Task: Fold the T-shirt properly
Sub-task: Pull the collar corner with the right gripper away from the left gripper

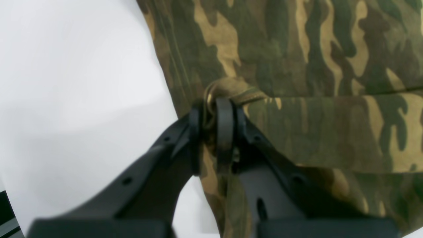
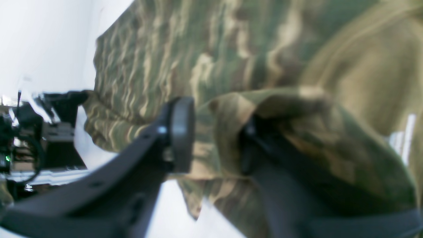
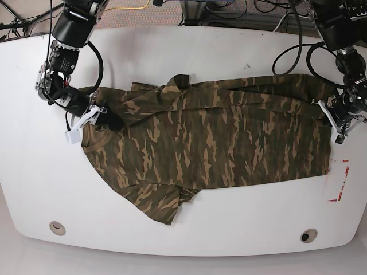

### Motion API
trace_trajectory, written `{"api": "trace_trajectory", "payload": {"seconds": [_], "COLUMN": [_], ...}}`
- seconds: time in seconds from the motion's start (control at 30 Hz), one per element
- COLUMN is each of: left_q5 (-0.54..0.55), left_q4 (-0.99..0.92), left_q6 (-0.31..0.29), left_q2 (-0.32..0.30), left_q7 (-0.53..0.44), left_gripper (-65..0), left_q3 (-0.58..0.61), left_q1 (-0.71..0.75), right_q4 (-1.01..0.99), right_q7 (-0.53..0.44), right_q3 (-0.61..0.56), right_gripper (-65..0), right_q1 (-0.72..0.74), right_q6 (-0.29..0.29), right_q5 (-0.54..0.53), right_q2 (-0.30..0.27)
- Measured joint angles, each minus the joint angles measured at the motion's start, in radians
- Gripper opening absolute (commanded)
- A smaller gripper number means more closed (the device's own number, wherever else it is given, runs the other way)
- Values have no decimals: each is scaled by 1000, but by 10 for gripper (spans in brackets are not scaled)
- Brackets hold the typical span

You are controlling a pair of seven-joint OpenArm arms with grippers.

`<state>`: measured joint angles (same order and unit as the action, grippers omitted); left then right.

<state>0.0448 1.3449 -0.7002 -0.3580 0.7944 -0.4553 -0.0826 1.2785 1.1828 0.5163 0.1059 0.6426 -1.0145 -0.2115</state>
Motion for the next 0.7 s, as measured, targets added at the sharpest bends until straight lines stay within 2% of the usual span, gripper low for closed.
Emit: {"api": "trace_trajectory", "payload": {"seconds": [0.4,0.57,0.7], "left_q5": [0,0,0], "left_q4": [0,0,0], "left_q6": [0,0,0], "left_q2": [1,0,-1], "left_q7": [-3,-2,-3], "left_gripper": [-607,-607,-607], "left_q3": [0,0,1], "left_q1": [-1,-3,-3], "right_q4": [-57,-57,-57], "right_q7": [-34,-55,-56], "right_q3": [-2,-1,-3], "right_gripper": [-296,-295,-295], "right_q1": [53,51,49], "right_q6": [-4,-74,-89], "right_q5": [-3,-3,-4], "right_q2": [-57,-85,-97]}}
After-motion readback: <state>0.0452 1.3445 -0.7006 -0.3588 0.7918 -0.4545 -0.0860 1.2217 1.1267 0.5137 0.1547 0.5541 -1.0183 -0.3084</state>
